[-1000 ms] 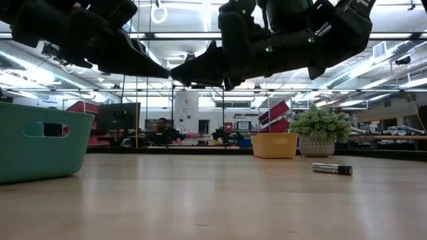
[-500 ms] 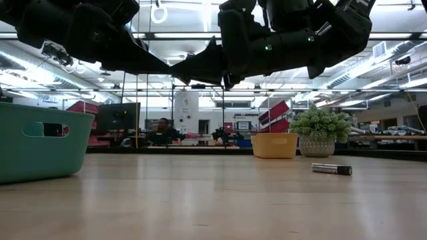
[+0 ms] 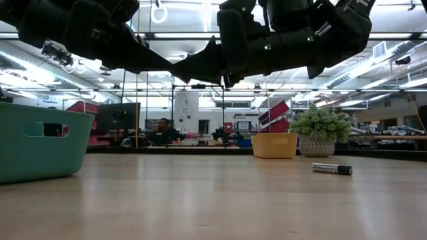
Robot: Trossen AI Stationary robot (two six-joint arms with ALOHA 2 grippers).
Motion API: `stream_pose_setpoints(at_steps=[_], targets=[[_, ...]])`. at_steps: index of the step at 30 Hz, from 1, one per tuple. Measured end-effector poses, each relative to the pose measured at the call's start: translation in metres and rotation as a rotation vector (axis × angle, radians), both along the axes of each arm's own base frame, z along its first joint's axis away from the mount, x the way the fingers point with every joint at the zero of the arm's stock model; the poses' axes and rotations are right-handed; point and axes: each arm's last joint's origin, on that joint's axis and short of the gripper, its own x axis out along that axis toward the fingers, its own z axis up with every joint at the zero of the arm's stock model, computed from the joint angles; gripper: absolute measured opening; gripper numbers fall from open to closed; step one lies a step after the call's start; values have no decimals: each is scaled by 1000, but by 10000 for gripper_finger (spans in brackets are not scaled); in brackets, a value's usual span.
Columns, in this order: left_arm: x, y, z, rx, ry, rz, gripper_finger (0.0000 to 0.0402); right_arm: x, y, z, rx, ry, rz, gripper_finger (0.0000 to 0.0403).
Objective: Sort batteries
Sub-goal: Put the silver battery into the green bin
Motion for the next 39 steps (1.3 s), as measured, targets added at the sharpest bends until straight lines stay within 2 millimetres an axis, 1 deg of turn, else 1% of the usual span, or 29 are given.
stream_pose_setpoints(at_steps=[6,11,13,18,23,30,34,39], targets=[[1,3,0,-1,0,12,46,0,-1,0,-1,-3,-17,9],[1,4,0,1,2,17,16,0,-1,0,-4,-1,-30,9],[1,4,0,1,3,20,7,0,-1,0,-3,-1,-37,15],[1,5,0,-3,-1,26,4,0,-1,0,1,-4,-46,39],[1,5,0,-2,-1,29,2,0,-1,0,14,-6,-51,43],[-1,7,0,16,16,60,3,0,-3,0,29,6,-109,51],[-3,7,3,13,7,61,2,-1,-2,0,43,6,-115,59],[-3,7,1,16,24,62,2,-1,-2,-3,41,31,-117,65]])
